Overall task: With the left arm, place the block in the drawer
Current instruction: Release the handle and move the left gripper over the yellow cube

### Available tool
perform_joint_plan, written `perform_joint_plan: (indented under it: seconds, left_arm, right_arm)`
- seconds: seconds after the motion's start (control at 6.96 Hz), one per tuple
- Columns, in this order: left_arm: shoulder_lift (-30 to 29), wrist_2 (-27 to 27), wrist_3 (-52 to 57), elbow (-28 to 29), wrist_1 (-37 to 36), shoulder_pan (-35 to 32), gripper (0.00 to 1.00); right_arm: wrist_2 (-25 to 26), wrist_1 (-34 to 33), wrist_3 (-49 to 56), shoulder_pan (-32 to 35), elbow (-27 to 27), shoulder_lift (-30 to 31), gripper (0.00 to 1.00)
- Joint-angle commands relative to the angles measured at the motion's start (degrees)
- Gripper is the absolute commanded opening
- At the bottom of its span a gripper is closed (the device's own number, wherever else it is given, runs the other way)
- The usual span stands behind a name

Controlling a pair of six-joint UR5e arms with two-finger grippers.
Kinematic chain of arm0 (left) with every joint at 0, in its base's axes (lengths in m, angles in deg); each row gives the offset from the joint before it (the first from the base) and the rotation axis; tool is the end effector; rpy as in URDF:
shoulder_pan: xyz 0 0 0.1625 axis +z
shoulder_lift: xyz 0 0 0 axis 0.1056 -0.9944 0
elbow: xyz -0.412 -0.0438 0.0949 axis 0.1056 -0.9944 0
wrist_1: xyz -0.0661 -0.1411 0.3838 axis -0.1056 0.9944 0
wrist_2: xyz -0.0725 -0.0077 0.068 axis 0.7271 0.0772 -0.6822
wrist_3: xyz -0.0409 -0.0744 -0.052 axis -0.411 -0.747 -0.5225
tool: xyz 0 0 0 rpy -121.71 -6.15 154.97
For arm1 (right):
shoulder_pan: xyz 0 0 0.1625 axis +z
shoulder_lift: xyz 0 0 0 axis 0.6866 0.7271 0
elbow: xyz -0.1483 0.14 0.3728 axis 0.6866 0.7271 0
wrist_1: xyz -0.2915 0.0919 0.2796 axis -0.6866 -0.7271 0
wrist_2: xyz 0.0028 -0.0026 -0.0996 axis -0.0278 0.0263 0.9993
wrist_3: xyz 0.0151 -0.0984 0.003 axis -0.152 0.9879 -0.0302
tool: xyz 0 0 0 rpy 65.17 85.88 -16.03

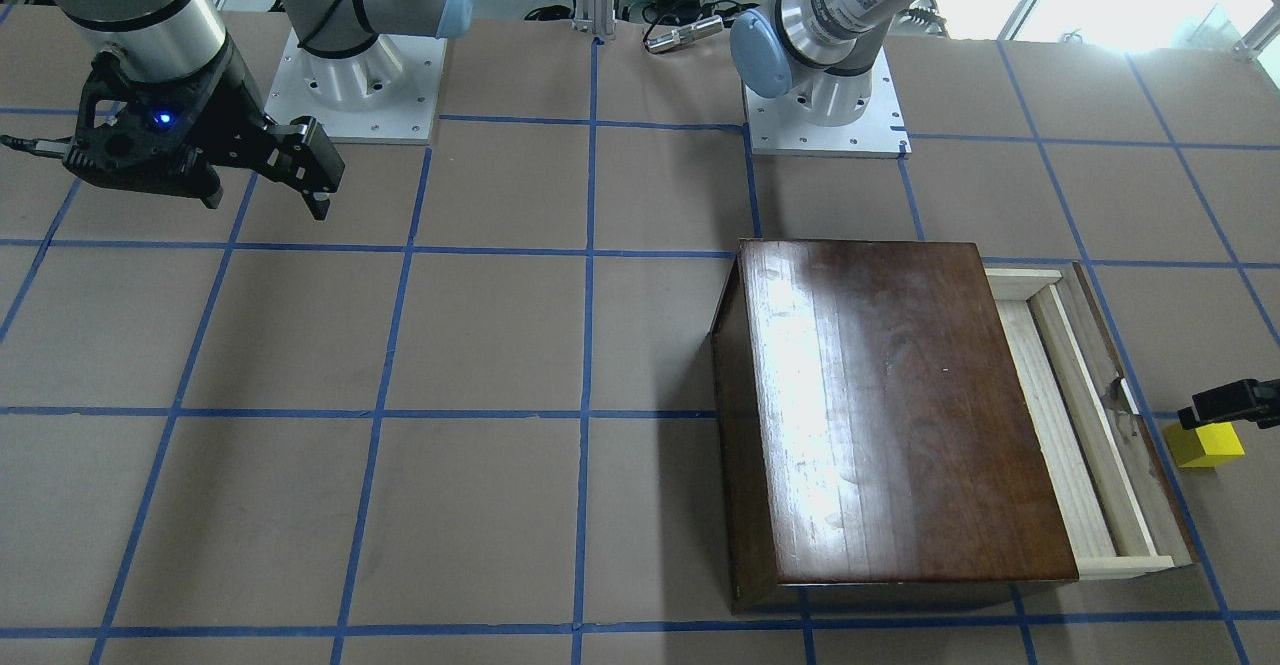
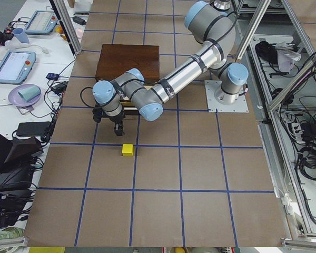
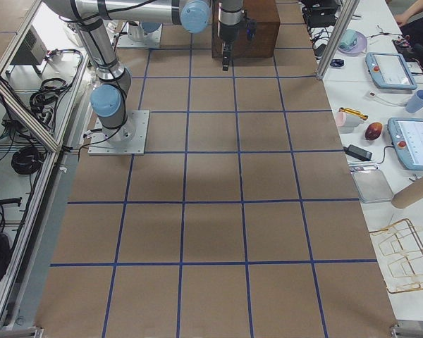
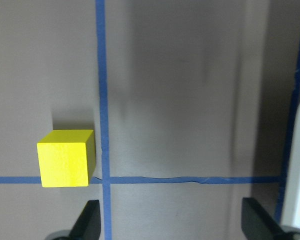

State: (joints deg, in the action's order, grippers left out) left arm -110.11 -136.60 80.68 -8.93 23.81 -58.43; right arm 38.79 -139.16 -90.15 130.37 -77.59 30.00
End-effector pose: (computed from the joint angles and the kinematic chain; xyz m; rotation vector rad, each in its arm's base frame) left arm 0.3203 -0.6310 0.2939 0.0264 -3.0902 -0.1423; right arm 0.1065 -0.4870 0.4722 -0.1507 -3.1219 -0.0170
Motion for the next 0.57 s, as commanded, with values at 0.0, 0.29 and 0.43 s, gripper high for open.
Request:
perform_joint_plan:
  seconds: [0.0, 0.29, 0.43]
  left_arm:
    - [-2.4, -0.5, 5.3, -0.1, -3.9, 2.4, 1.00]
    - [-4.5, -3.2, 6.9, 0.0, -7.2, 2.7, 1.00]
    - [-5.6, -3.4, 8.6, -0.1, -8.5, 3.2, 1.00]
  right_arm:
    - [0.0, 0.0, 0.0, 0.0, 0.0, 0.0, 1.00]
    - [0.0, 0.0, 0.0, 0.0, 0.0, 0.0, 1.00]
    - [0.0, 0.0, 0.0, 0.0, 0.0, 0.0, 1.00]
